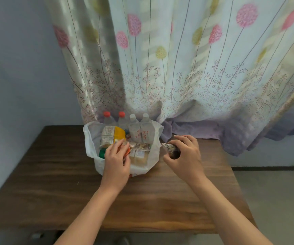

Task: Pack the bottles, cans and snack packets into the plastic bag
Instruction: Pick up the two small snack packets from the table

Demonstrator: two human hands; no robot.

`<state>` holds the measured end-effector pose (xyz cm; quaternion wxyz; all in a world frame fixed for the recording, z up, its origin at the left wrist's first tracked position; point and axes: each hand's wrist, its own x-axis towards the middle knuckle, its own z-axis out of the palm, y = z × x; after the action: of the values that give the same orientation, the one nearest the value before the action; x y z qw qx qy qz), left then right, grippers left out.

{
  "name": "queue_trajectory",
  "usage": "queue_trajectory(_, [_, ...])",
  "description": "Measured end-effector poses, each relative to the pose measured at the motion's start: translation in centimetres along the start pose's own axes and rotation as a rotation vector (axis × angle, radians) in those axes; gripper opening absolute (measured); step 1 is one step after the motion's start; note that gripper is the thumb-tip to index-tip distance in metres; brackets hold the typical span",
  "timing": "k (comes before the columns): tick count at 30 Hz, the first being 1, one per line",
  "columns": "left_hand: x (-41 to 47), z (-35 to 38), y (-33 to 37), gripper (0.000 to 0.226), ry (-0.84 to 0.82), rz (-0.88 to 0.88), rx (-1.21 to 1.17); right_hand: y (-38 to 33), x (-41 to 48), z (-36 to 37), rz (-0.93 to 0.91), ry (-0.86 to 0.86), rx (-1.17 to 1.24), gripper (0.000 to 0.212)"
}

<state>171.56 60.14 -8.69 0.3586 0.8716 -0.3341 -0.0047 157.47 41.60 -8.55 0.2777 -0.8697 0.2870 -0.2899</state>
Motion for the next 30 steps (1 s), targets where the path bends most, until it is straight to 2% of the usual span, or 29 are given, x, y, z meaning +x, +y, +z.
queue_trajectory(6, [2.9,-2.1,-1.7,0.043,0.033,-0.007,-0.048,-3.1,2.5,3.0,-0.038,0.003,-0.016,0.039])
queue_trajectory(13, [7.3,-2.4,-4.2,0.043,-0.020,0.007,-0.083,-5.6,5.2,7.4,-0.032,-0.033,-0.053,0.038])
queue_trajectory(25, [13.9,-0.6,-8.6,0.044,-0.209,0.098,-0.117,-7.0,9.2,13.7,0.123,-0.005,-0.132,0.037])
queue_trajectory(30, [14.7,1.3,-9.8,0.045,-0.251,0.061,-0.135,-6.3,9.1,15.4,0.179,-0.058,-0.160,0.041])
